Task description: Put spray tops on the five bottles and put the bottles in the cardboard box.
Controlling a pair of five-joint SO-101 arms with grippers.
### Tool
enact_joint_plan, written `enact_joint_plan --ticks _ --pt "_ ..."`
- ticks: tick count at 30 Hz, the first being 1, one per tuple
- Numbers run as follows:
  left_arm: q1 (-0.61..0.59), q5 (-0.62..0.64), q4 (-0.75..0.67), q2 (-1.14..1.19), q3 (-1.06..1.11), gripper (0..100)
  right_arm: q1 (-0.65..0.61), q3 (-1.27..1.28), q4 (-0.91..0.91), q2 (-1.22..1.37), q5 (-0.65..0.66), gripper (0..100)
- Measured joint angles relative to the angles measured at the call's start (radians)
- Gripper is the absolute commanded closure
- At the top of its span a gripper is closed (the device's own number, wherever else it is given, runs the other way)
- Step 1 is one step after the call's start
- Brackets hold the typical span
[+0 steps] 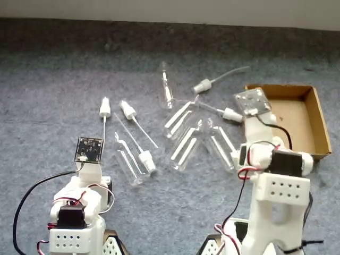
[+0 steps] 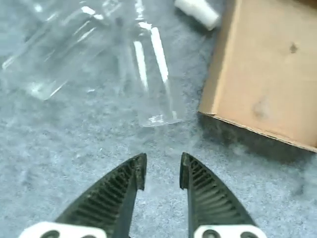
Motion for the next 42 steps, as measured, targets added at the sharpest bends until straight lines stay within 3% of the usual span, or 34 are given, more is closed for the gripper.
enact_joint_plan --ticks 5,10,15,23,42 --pt "0.000 0.000 0.000 0.000 0.000 99 -0.098 -0.186 0.058 0.290 -0.005 88.8" --pt "0.000 0.000 0.000 0.000 0.000 99 -0.170 -0.322 0.066 0.568 0.020 75.3" --pt "0.000 0.000 0.000 0.000 0.000 99 -0.192 -0.433 0.066 0.743 0.023 74.7" --pt "0.000 0.000 0.000 0.000 0.000 99 -0.190 -0.560 0.021 0.924 0.023 68.5" --pt "0.000 0.000 0.000 0.000 0.000 99 -0.210 -0.566 -0.124 1.186 0.023 68.5"
